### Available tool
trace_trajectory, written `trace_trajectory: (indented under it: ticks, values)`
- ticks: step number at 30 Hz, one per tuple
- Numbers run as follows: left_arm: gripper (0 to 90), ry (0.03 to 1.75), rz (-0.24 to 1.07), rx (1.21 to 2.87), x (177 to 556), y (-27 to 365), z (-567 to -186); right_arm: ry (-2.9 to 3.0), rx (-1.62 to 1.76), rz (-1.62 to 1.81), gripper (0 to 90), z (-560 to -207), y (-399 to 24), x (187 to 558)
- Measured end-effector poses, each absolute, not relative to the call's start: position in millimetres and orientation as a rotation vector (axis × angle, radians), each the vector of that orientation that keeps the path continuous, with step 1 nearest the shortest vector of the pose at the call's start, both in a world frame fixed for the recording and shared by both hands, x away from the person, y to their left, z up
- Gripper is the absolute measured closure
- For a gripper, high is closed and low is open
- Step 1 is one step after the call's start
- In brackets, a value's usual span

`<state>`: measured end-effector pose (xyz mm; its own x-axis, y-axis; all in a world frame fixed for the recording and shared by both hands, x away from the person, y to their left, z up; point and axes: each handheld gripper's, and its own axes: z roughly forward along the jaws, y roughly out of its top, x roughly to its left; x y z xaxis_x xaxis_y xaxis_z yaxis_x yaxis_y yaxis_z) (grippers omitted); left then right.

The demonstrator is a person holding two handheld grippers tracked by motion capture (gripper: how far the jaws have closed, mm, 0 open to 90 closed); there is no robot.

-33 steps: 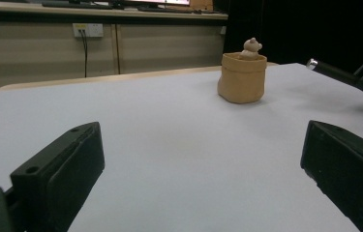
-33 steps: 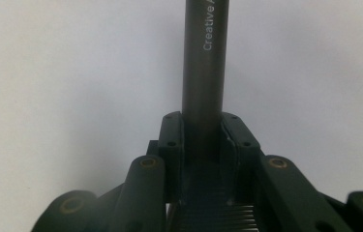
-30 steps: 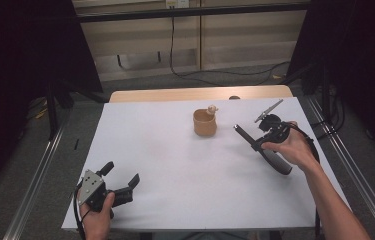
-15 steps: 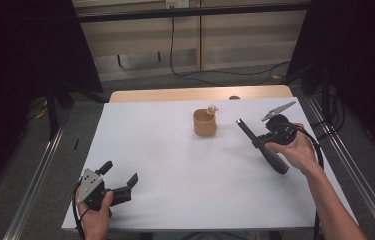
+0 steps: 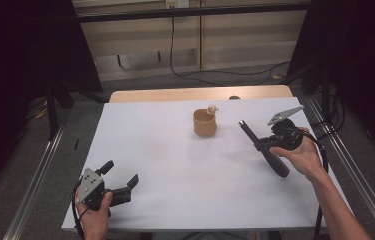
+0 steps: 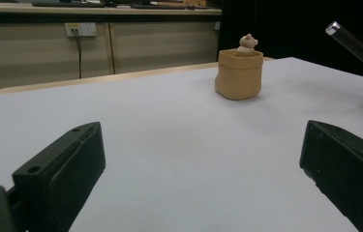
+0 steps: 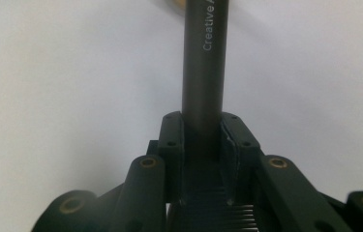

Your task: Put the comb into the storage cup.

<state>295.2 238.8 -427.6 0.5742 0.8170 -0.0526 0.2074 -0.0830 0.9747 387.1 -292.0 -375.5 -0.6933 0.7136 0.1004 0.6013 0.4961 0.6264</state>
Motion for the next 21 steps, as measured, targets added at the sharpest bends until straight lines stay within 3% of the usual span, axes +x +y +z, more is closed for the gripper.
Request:
trace_trajectory:
  ticks: [21]
  values:
    - [4.7, 0.829, 0.509, 1.638, 298, 239, -426, 2.640, 0.946, 1.140, 72.7, -369, -274, 364]
